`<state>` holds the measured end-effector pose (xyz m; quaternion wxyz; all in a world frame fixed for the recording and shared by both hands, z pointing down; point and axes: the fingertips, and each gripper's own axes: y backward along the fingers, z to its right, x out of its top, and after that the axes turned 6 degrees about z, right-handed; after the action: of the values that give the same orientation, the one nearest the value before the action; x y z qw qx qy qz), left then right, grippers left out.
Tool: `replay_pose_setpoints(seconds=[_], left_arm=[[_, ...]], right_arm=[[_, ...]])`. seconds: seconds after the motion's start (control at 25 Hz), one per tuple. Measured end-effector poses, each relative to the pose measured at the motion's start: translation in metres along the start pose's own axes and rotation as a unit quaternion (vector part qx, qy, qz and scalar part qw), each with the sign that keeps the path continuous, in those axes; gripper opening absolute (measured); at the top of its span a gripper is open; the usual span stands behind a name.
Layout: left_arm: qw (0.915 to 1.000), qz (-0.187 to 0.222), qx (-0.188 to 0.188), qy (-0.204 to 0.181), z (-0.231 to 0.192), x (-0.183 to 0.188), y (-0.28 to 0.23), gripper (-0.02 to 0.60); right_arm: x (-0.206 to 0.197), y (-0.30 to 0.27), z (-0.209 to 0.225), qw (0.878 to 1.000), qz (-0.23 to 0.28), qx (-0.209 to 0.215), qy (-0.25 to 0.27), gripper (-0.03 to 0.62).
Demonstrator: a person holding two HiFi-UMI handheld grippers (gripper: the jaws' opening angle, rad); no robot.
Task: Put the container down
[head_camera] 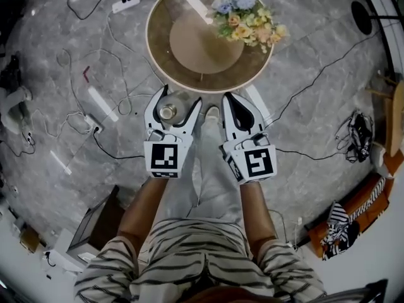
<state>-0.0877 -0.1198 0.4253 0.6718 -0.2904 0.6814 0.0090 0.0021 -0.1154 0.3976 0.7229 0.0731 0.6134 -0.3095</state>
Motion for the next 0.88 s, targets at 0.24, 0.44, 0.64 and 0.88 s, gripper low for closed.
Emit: replay_pose_setpoints(seconds=[0.24, 0.44, 0.64, 0.88], left_arm=[[1.0000, -0.008, 0.002, -0.001, 0.000, -0.031, -0.027, 0.337], [0.9999, -0.016, 0.004, 0.001, -0.004, -0.058, -0.046, 0.337], [0.9992, -0.030, 0.023, 0.013, -0.018, -0.086, -0.067, 0.337], [0.9988, -0.036, 0.030, 0.011, -0.028, -0.116, -0.095, 0.337]], right_arm=[[-0.035, -0.010, 0.017, 1.000, -0.010, -0.003, -0.011, -0.005], [-0.060, -0.018, 0.025, 1.000, -0.013, -0.005, -0.020, -0.005], [-0.082, -0.025, 0.035, 0.999, -0.013, -0.010, -0.033, -0.004], [-0.107, -0.033, 0.053, 0.998, -0.013, -0.025, -0.048, -0.003]])
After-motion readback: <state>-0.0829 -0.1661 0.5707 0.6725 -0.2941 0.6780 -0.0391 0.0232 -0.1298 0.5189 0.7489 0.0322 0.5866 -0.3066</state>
